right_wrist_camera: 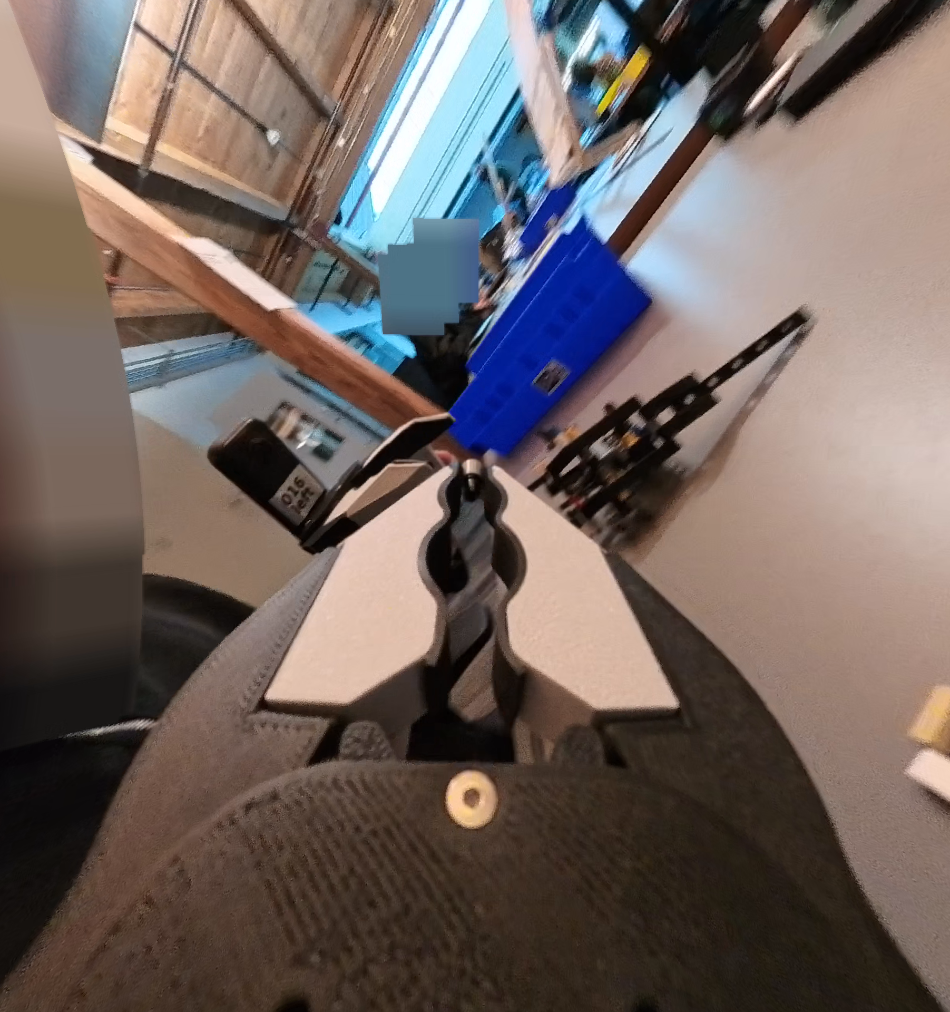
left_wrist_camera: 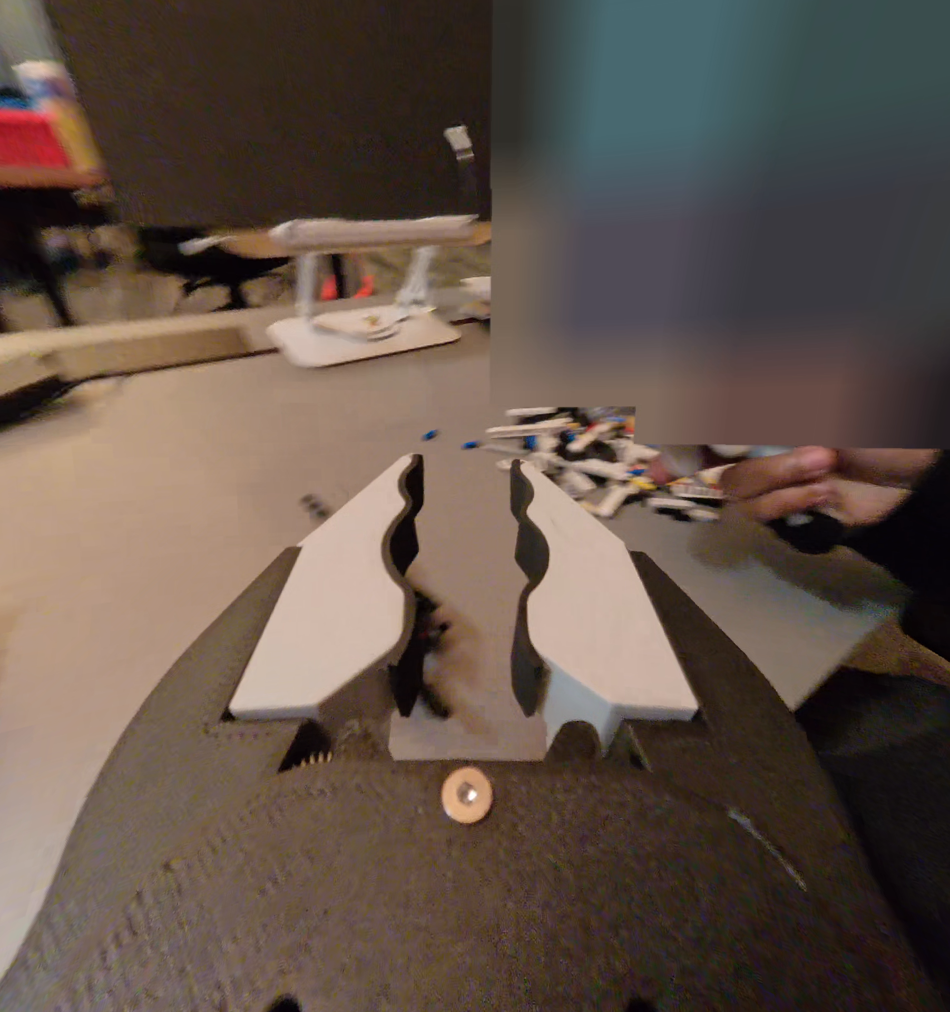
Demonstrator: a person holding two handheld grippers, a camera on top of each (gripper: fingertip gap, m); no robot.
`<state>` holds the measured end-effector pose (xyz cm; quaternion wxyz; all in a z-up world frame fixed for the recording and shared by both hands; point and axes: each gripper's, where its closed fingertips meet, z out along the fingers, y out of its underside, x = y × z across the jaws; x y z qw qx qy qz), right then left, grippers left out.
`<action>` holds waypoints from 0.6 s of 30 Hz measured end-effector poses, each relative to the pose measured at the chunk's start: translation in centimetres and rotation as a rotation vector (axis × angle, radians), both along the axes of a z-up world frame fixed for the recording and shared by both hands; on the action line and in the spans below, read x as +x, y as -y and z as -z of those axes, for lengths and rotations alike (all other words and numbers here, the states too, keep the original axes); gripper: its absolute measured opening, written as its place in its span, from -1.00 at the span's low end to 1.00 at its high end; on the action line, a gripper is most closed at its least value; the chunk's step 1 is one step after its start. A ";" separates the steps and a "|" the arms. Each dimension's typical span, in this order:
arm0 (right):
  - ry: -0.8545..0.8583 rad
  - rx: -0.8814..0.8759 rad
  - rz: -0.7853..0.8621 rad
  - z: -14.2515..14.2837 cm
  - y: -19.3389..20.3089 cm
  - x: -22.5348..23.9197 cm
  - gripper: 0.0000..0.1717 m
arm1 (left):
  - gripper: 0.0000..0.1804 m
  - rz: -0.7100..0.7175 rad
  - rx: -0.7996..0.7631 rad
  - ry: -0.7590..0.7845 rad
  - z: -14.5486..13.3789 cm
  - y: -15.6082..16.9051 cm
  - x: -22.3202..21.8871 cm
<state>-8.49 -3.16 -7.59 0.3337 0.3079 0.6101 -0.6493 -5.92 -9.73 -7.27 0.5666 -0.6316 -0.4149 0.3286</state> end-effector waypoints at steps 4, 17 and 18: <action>0.154 -0.020 -0.210 0.8 0.3 3.9 -0.95 | -0.68 0.270 -0.083 -0.004 1.3 -7.5 1.5; -0.023 -0.032 0.093 0.3 -5.4 2.9 -0.61 | -0.86 0.390 0.023 -0.011 1.1 -10.4 2.1; -0.143 0.009 0.136 0.0 -5.8 3.0 -0.65 | -0.86 0.410 0.070 0.001 0.9 -10.6 2.2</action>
